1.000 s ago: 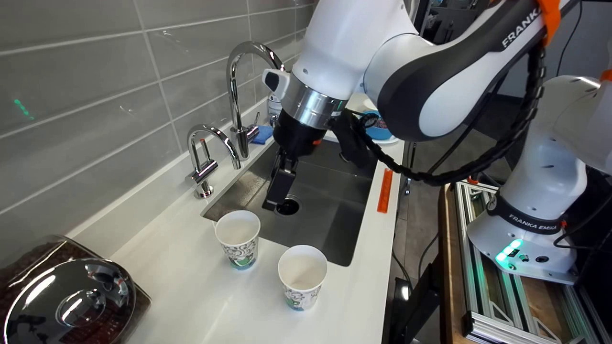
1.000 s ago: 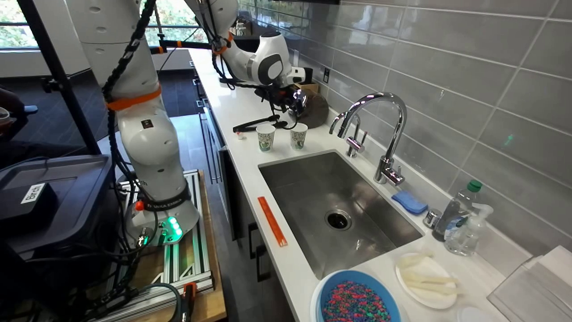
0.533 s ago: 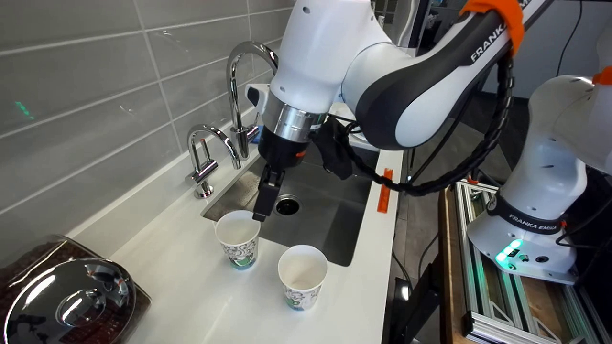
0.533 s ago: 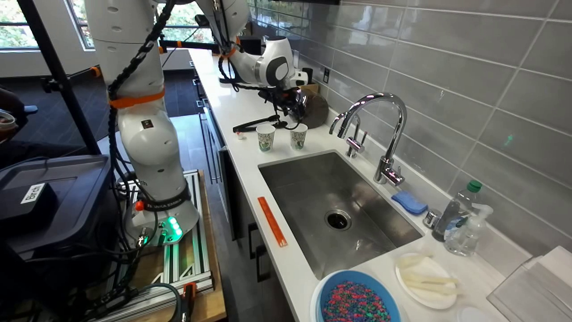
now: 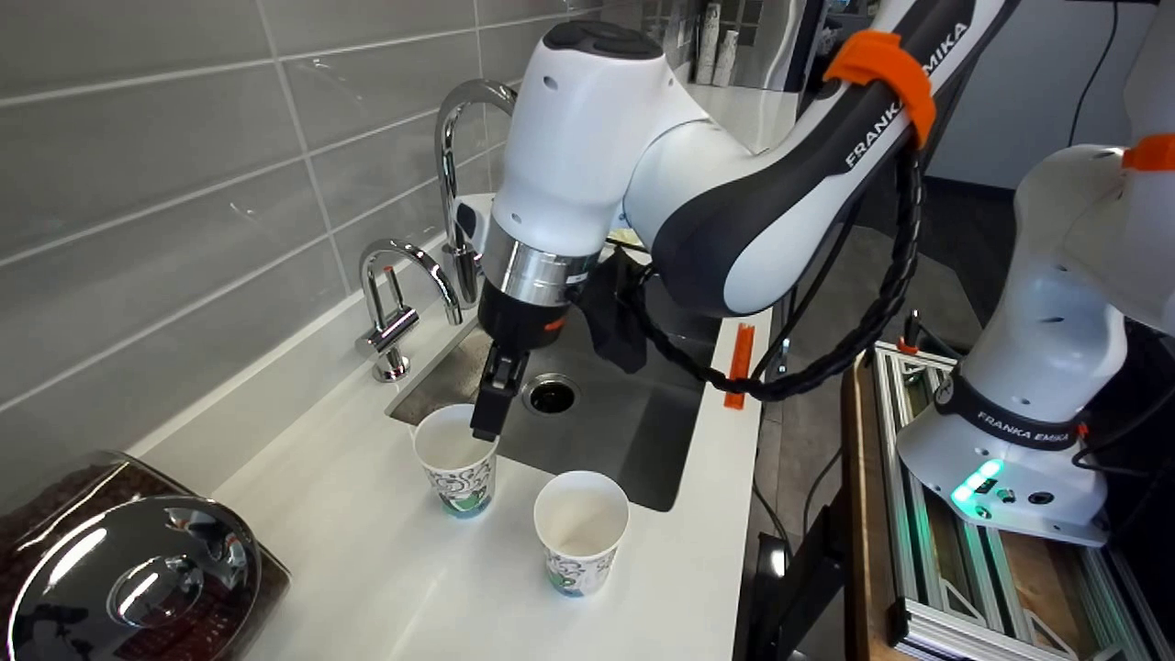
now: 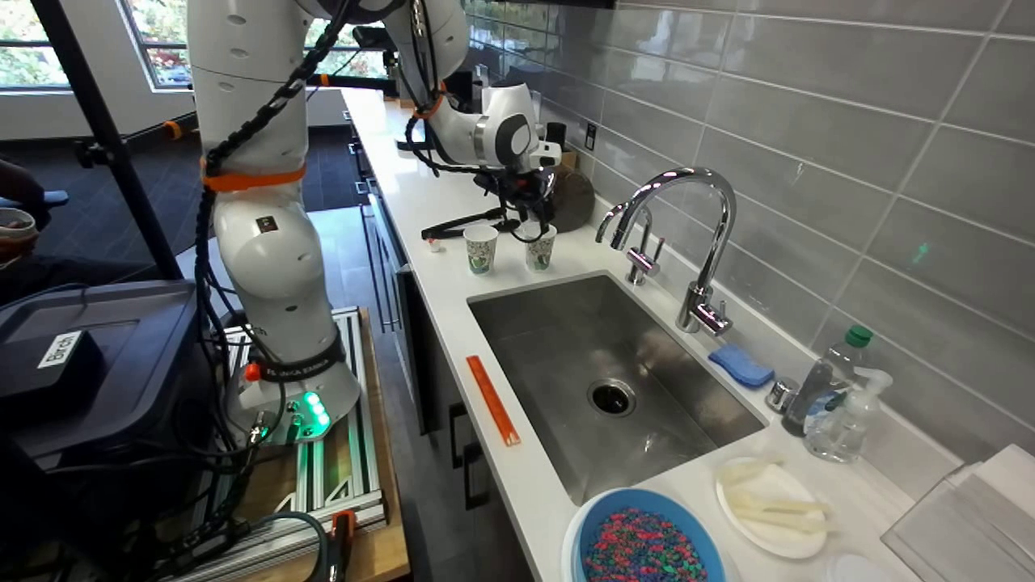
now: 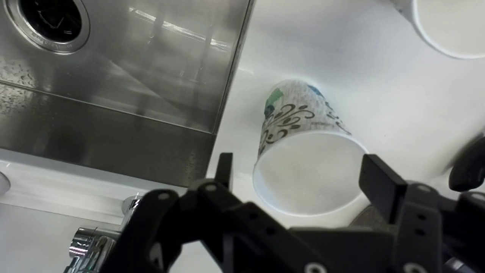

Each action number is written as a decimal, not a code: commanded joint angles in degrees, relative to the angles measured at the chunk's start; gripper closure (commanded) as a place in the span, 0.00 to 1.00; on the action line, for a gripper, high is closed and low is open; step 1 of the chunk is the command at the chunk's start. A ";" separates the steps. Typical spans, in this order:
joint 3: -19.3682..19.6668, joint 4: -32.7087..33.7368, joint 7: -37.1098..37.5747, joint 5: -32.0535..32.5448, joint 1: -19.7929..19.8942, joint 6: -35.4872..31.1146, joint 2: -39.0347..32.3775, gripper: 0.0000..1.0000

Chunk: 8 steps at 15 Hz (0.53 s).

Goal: Unstack the cups, then stack then back together

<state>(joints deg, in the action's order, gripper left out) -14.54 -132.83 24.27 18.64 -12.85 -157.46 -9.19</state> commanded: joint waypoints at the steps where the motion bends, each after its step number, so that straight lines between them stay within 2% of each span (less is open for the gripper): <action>1: 1.40 2.85 4.63 3.52 -1.18 1.20 -3.00 0.16; 6: 2.13 5.23 6.90 5.14 -1.65 1.56 -5.90 0.20; 8: 2.40 6.03 7.20 5.27 -1.93 1.67 -6.87 0.27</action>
<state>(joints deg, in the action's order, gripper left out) -13.19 -129.21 28.79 21.89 -13.43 -157.46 -13.75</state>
